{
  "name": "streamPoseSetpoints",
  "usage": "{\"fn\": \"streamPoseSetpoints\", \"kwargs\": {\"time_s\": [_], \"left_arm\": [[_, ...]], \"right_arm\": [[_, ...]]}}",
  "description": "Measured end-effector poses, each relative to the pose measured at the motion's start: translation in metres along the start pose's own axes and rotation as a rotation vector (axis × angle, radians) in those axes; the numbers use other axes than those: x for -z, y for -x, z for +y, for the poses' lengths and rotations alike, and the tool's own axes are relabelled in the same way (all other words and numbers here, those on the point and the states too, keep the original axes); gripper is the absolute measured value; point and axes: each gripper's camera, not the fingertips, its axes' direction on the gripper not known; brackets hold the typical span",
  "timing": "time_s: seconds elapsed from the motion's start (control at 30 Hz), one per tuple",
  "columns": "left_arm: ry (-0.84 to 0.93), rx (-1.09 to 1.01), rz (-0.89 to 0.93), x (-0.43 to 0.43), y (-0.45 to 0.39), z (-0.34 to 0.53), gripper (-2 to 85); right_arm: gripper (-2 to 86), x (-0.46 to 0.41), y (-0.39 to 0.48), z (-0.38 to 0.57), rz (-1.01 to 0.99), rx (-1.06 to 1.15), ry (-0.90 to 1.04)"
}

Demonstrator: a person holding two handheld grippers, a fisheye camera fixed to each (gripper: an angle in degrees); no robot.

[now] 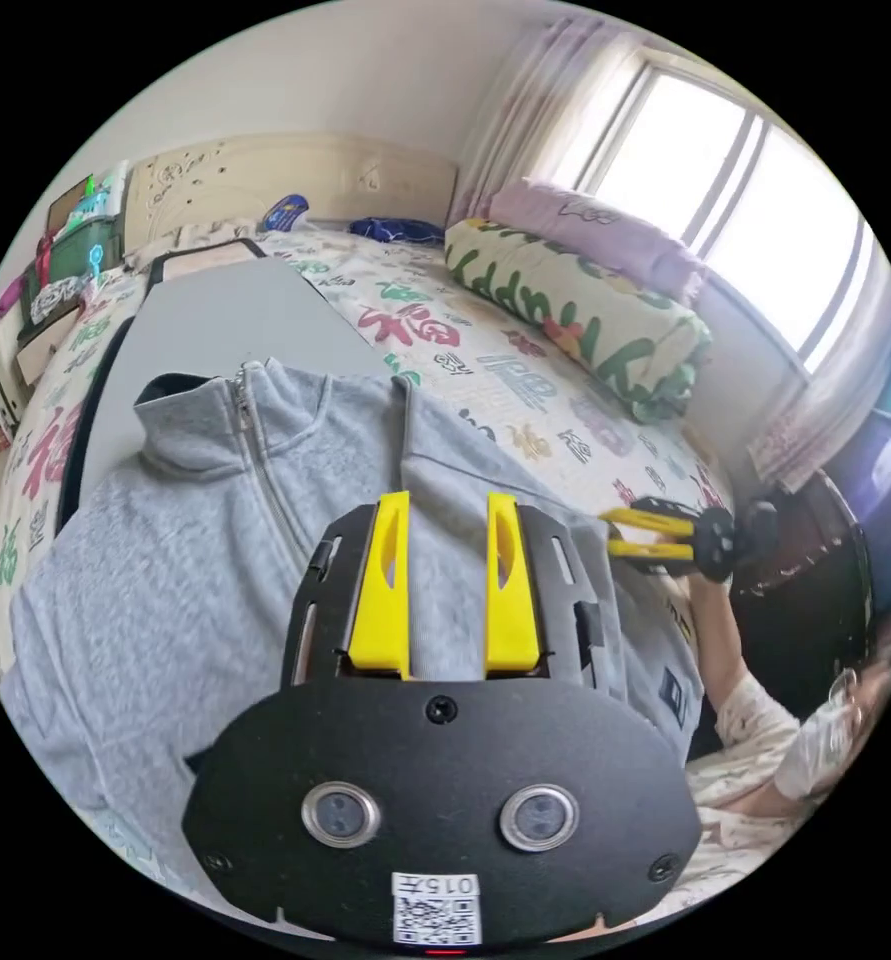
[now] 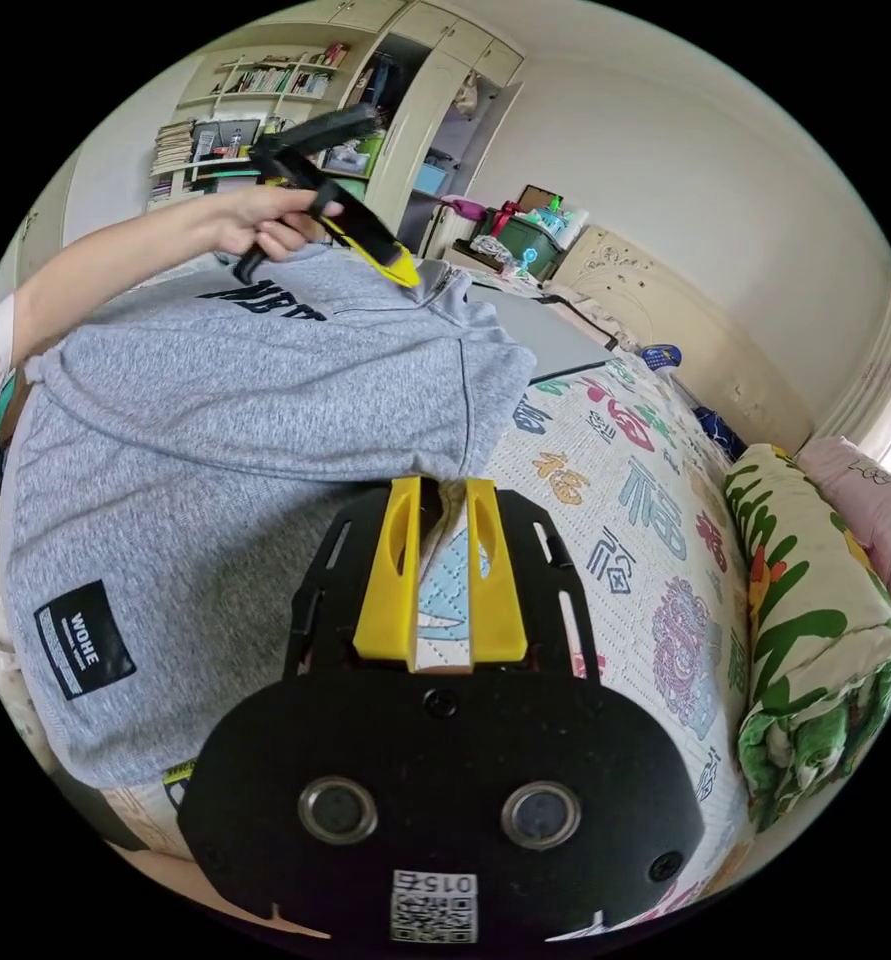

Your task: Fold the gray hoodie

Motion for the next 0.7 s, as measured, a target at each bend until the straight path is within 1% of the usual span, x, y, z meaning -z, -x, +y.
{"fn": "streamPoseSetpoints", "kwargs": {"time_s": [0.07,0.1,0.13,0.17,0.23,0.33,0.43,0.5,0.53,0.6,0.63,0.7], "left_arm": [[0.07,0.004,-0.039,-0.037,0.006,-0.017,13.1],[0.126,0.014,-0.091,-0.058,0.012,-0.024,13.5],[0.14,0.021,-0.111,-0.072,0.016,-0.028,12.8],[0.135,0.018,-0.099,-0.077,0.017,-0.028,12.4],[0.101,-0.03,0.003,-0.093,0.015,-0.03,5.1],[0.094,-0.074,-0.071,-0.109,0.002,-0.035,0.9],[0.035,-0.127,-0.133,-0.119,-0.022,-0.044,0.2],[0.036,-0.161,-0.158,-0.127,-0.036,-0.05,0.0],[0.025,-0.181,-0.207,-0.131,-0.044,-0.053,0.0],[-0.064,-0.145,-0.249,-0.131,-0.051,-0.057,0.0],[-0.102,-0.118,-0.201,-0.133,-0.053,-0.063,0.1],[-0.076,-0.104,-0.148,-0.144,-0.059,-0.071,0.4]], "right_arm": [[5.9,-0.003,-0.005,-0.002,-0.012,-0.002,0.012],[5.2,-0.004,-0.01,-0.003,-0.006,-0.018,0.017],[5.1,-0.003,-0.014,-0.003,-0.016,-0.023,0.015],[5.0,-0.003,-0.016,-0.003,-0.022,-0.024,0.012],[4.9,-0.001,-0.026,-0.003,-0.034,-0.039,0.005],[4.4,-0.002,-0.039,-0.003,-0.049,-0.072,0.023],[4.0,-0.005,-0.051,-0.003,-0.012,-0.118,0.064],[4.0,-0.008,-0.057,-0.001,-0.002,-0.132,0.086],[4.0,-0.008,-0.061,0.0,-0.001,-0.144,0.085],[3.9,-0.009,-0.067,0.0,-0.01,-0.155,0.098],[3.9,-0.011,-0.071,0.001,-0.02,-0.167,0.102],[3.9,-0.014,-0.077,0.004,-0.035,-0.18,0.106]]}}
